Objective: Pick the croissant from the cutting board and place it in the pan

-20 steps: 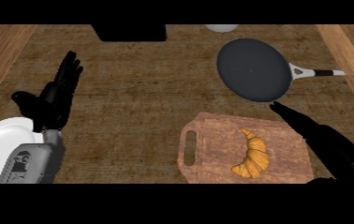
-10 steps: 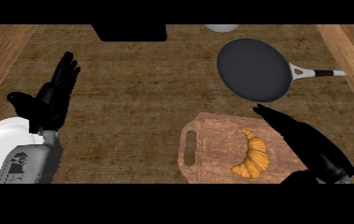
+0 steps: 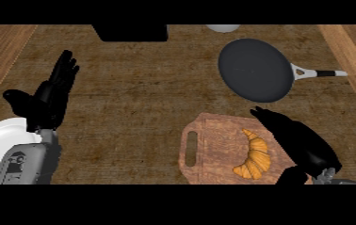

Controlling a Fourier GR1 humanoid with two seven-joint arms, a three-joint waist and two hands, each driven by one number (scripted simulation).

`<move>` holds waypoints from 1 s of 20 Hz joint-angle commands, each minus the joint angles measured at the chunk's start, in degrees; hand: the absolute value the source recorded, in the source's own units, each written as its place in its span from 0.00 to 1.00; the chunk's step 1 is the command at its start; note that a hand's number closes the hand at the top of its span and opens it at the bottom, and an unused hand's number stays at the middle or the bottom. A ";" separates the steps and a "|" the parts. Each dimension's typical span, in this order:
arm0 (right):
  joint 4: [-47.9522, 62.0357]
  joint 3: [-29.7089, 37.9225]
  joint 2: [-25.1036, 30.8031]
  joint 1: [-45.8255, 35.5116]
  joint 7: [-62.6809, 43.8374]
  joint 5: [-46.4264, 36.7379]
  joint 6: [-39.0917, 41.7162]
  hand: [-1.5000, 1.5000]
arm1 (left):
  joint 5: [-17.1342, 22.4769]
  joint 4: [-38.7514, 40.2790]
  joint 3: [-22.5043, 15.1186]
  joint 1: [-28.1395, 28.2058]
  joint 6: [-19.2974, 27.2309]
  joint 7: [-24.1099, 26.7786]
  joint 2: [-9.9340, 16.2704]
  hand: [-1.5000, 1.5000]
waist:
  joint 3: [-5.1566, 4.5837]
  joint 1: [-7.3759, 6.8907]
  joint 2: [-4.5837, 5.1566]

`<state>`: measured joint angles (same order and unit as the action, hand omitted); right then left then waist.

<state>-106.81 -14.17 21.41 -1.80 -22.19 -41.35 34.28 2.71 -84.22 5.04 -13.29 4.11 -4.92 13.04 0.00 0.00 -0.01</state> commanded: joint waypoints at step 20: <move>17.15 -2.47 -6.24 -0.91 7.30 -13.00 -2.80 0.00 | -3.03 -0.54 0.83 0.18 -0.78 -0.95 -2.38 0.50 | 0.01 -0.02 -0.01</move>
<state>-92.56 -16.97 15.82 -2.78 -16.66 -53.28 31.82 0.33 -83.27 6.06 -14.02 3.33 -4.34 10.78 0.00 0.01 0.00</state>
